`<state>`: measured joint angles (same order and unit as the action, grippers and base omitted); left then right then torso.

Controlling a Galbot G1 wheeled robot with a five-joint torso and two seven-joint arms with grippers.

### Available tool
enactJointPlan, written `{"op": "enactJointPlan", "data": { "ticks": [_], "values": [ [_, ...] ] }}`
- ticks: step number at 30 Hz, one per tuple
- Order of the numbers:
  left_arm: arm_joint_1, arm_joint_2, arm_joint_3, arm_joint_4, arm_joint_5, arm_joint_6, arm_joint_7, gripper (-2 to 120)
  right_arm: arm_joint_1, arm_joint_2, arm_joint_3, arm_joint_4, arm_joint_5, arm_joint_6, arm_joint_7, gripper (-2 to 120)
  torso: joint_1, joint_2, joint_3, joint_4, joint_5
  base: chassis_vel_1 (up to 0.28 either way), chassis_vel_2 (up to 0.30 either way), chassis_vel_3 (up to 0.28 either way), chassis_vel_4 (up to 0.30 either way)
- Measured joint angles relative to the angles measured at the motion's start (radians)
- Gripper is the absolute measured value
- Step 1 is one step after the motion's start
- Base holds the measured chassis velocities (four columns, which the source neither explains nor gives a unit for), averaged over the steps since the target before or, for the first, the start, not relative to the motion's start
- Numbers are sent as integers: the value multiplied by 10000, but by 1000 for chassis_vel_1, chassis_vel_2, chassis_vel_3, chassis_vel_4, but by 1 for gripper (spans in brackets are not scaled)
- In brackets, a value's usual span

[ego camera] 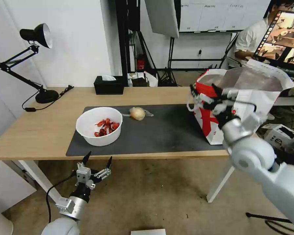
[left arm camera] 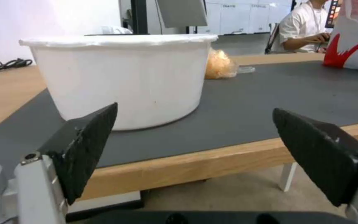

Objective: Pick up the trash from the table and place it into the takeout bag.

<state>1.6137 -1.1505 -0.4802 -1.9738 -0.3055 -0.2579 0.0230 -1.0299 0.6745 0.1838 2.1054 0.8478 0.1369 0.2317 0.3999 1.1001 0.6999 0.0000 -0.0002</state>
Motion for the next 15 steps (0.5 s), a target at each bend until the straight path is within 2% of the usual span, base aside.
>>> {"op": "enactJointPlan", "data": {
  "ticks": [5, 8, 9, 12, 15],
  "values": [
    [105, -43, -43, 72, 28, -93, 2, 100, -1501, 365, 329, -107, -1230, 551, -399, 100, 0, 0, 0, 0, 0, 0, 0, 0, 0],
    [277, -121, -113, 125, 48, -203, 55, 100, -2880, 994, 600, -399, -2238, 1161, -645, 100, 0, 0, 0, -1, 3, 0, 0, 0, 0],
    [277, -121, -113, 125, 48, -203, 55, 100, -2880, 994, 600, -399, -2238, 1161, -645, 100, 0, 0, 0, -1, 3, 0, 0, 0, 0],
    [429, -220, -215, 266, 62, -292, 238, 100, -4185, 1859, 757, -706, -3023, 1691, -868, 100, 0, 0, 0, -1, 6, 0, 0, 0, 0],
    [514, -256, -237, 329, 63, -301, 257, 100, -4819, 2270, 792, -843, -3270, 1928, -1061, 100, -1, 0, 0, -1, -1, 0, 0, 0, 0]
  ]
}}
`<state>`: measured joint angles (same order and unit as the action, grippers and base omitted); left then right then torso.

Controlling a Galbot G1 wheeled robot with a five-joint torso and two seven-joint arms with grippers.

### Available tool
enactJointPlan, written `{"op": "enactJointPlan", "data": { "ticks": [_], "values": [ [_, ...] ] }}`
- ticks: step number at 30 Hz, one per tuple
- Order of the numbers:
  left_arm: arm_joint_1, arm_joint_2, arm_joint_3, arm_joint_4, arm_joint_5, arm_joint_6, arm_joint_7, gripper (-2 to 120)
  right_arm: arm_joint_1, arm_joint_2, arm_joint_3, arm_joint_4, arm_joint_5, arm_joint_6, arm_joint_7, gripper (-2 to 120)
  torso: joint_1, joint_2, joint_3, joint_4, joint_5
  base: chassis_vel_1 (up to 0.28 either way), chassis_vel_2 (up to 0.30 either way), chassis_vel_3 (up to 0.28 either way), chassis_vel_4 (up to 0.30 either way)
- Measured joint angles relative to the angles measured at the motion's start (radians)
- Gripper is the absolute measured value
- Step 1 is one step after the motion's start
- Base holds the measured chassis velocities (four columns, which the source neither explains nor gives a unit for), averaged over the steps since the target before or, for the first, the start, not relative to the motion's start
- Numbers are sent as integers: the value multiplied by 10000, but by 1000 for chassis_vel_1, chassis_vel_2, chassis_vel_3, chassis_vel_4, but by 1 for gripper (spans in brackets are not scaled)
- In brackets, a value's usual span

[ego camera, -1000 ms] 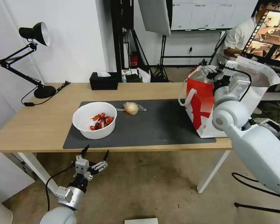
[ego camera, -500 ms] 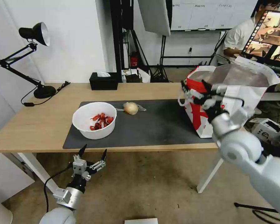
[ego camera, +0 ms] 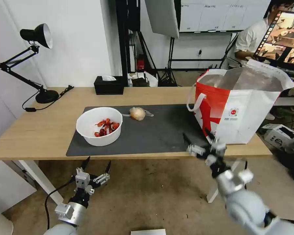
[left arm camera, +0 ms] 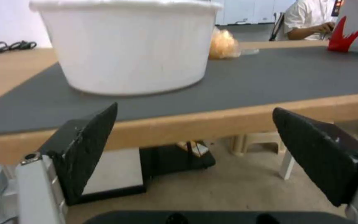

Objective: Pick up the trash from the table and place it into the takeout bag.

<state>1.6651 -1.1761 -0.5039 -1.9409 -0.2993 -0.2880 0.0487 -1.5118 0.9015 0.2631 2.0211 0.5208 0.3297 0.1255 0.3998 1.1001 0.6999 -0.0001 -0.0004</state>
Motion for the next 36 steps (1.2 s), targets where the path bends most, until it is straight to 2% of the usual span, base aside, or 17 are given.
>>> {"op": "enactJointPlan", "data": {
  "ticks": [4, 10, 31, 36],
  "values": [
    [91, -28, -22, 24, 2, -1, 2, 100, -527, 421, 59, -214, -296, 388, -287, 100, 0, 0, 0, 0, 2, 0, 0, 0, 0],
    [209, -115, -31, 4, 35, -2, 2, 100, -741, 656, 65, -266, -472, 501, -162, 100, 0, 0, 0, 1, 3, 0, 0, 0, 0],
    [301, -119, -147, -165, 38, 12, 2, 100, -854, 698, -70, -218, -484, 436, -25, 100, 2, -2, 1, 1, 3, 0, 0, 0, 0],
    [314, -83, -199, -219, 29, 22, 1, 100, -537, 531, -269, 41, -412, -27, 291, 100, 2, -2, 1, -1, 4, 0, 0, 0, 0]
  ]
}}
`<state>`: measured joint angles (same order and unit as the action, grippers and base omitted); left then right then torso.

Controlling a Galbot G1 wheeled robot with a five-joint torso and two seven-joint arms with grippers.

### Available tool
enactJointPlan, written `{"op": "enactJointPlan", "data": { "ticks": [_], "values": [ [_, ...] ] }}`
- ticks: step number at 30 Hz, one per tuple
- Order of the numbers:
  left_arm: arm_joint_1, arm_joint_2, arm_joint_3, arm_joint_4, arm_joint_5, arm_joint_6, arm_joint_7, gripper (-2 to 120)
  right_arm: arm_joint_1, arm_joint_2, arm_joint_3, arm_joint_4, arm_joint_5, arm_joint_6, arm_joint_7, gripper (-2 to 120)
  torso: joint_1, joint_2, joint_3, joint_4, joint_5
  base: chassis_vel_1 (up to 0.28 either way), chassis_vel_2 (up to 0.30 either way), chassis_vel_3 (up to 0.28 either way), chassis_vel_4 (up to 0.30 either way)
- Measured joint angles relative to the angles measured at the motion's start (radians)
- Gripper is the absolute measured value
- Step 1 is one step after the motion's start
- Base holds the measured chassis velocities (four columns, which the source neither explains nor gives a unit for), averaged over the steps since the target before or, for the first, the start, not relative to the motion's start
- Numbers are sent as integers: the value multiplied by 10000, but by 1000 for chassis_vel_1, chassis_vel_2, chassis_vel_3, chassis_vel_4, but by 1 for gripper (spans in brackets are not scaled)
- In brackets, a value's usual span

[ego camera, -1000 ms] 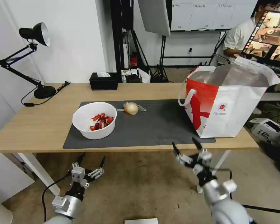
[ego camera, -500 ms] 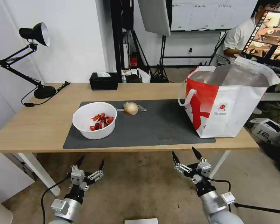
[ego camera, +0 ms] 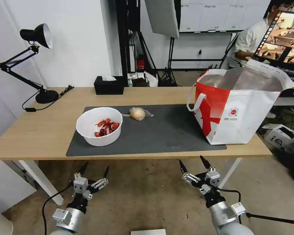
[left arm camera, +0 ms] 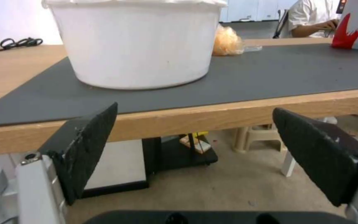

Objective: Pick up the trash from the table and place it into the takeout bag.

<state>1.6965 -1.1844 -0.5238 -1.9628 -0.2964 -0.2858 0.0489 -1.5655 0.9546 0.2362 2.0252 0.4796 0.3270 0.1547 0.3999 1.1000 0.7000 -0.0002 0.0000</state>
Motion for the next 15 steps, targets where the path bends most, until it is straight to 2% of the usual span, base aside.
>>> {"op": "enactJointPlan", "data": {
  "ticks": [5, 10, 13, 15],
  "values": [
    [0, 30, -20, -87, -11, 22, -6, 100, 1723, -738, -514, 232, 831, -897, 173, 100, 1, -1, 1, 4, 1, 0, 0, 0, 0],
    [-6, 29, -18, -147, -13, 31, -7, 100, 2952, -1276, -996, 159, 1557, -1396, 70, 100, 1, -1, 1, 1, -1, 0, 0, 0, 0],
    [-8, -6, -9, -198, -15, 42, -11, 100, 4775, -1647, -2014, -370, 2304, -1771, -9, 100, 1, 0, 1, 2, -2, 0, 0, 0, 0],
    [-6, -17, -5, -211, -15, 45, -11, 100, 5176, -1652, -2275, -537, 2433, -1823, -17, 100, 1, -1, 2, 3, 0, 0, 0, 0, 0]
  ]
}}
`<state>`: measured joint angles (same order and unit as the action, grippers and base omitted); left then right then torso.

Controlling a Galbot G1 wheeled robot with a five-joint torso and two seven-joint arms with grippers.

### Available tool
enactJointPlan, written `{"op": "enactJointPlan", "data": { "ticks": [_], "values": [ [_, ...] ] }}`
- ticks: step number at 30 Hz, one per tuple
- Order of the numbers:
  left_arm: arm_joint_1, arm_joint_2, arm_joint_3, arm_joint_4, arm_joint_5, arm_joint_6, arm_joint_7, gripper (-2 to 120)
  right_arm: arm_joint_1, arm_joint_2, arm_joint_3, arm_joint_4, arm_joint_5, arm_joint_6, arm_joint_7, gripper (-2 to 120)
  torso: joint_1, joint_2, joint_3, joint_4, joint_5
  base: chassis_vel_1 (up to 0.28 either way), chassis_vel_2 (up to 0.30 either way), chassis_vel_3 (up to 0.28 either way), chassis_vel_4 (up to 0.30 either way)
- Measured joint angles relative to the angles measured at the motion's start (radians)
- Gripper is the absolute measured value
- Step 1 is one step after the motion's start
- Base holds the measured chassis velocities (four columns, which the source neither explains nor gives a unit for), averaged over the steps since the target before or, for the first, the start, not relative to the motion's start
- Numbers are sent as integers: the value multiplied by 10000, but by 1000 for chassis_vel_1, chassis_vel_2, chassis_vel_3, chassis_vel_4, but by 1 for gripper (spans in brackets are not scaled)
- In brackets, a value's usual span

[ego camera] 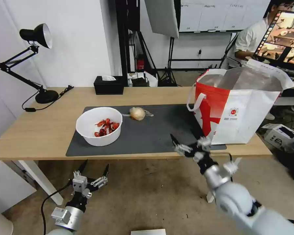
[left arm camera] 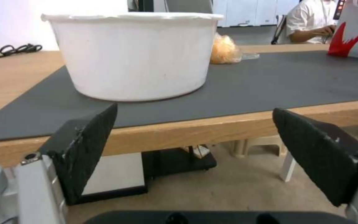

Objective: Pick up the trash from the table and place it into the takeout bag.

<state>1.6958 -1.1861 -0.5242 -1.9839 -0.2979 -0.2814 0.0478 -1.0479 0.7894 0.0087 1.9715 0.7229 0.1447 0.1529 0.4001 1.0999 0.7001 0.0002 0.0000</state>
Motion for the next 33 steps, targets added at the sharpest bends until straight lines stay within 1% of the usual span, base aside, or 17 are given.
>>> {"op": "enactJointPlan", "data": {
  "ticks": [2, 3, 4, 5, 7, 11, 13, 15, 16, 18, 19, 22, 23, 24, 27, 28, 33],
  "values": [
    [12, -20, 6, -50, 2, 9, -2, 100, 1106, 84, -769, -483, 441, -148, -9, 100, 1, -1, 0, 0, 0, 0, 0, 0, 0],
    [19, -41, 2, -73, 5, 18, -6, 100, 1938, 275, -1450, -969, 781, -256, -46, 100, 0, 0, 0, -1, -2, 0, 0, 0, 0],
    [19, -41, 2, -73, 5, 18, -6, 100, 1938, 275, -1450, -969, 781, -256, -46, 100, 0, 0, 0, -1, -2, 0, 0, 0, 0],
    [26, -67, -20, -74, 12, 23, -12, 100, 2744, 563, -2055, -1699, 913, -279, -87, 100, 0, 0, 0, -2, -3, 0, 0, 0, 0],
    [109, -109, -109, -76, 24, 26, -11, 100, 3975, 1297, -2847, -2971, 974, -283, -134, 100, 1, 0, 1, 0, 2, 0, 0, 0, 0],
    [134, -115, -133, -78, 25, 26, -13, 100, 4177, 1440, -2972, -3207, 982, -283, -134, 100, 1, 0, 1, 0, -2, 0, 0, 0, 0],
    [271, -125, -260, -106, 31, 26, -12, 100, 5390, 2386, -3731, -4540, 1066, -298, -173, 100, 1, 0, 0, -1, -3, 0, 0, 0, 0],
    [289, -127, -280, -106, 34, 27, -8, 100, 5618, 2571, -3900, -4814, 1096, -319, -188, 100, 1, -1, 0, -1, 1, 0, 0, 0, 0],
    [331, -138, -336, -111, 32, 25, -14, 100, 6149, 3018, -4254, -5470, 1186, -396, -185, 100, 1, 0, 0, 2, -3, 0, 0, 0, 0],
    [366, -161, -377, -129, 32, 23, -12, 100, 6678, 3562, -4606, -6228, 1241, -551, -158, 100, 1, -1, 0, 3, -3, 0, 0, 0, 0],
    [366, -161, -377, -129, 32, 23, -12, 100, 6678, 3562, -4606, -6228, 1241, -551, -158, 100, 1, -1, 0, 3, -3, 0, 0, 0, 0],
    [477, -250, -465, -156, 31, 5, -6, 100, 7680, 4715, -4969, -7937, 1005, -1230, 169, 100, 1, 0, 0, -2, -3, 0, 0, 0, 0],
    [520, -267, -511, -157, 29, -15, -5, 100, 7998, 5106, -4996, -8506, 916, -1532, 242, 100, 1, 0, 0, 2, -2, 0, 0, 0, 0],
    [520, -267, -511, -157, 29, -15, -5, 100, 7998, 5106, -4996, -8506, 916, -1532, 242, 100, 1, 0, 0, 2, -2, 0, 0, 0, 0],
    [570, -264, -615, -138, -11, -60, -3, 100, 8544, 5872, -5004, -9538, 796, -2268, 331, 100, 0, 0, -1, 1, -2, 0, 0, 0, 0],
    [570, -264, -615, -138, -11, -60, -3, 100, 8544, 5872, -5004, -9538, 796, -2268, 331, 100, 0, 0, -1, 1, -2, 0, 0, 0, 0],
    [582, -270, -644, -93, -29, -69, 5, 100, 8823, 6377, -5055, -10200, 635, -3234, 484, 100, 0, 0, -1, -2, -2, 0, 0, 0, 0]
  ]
}}
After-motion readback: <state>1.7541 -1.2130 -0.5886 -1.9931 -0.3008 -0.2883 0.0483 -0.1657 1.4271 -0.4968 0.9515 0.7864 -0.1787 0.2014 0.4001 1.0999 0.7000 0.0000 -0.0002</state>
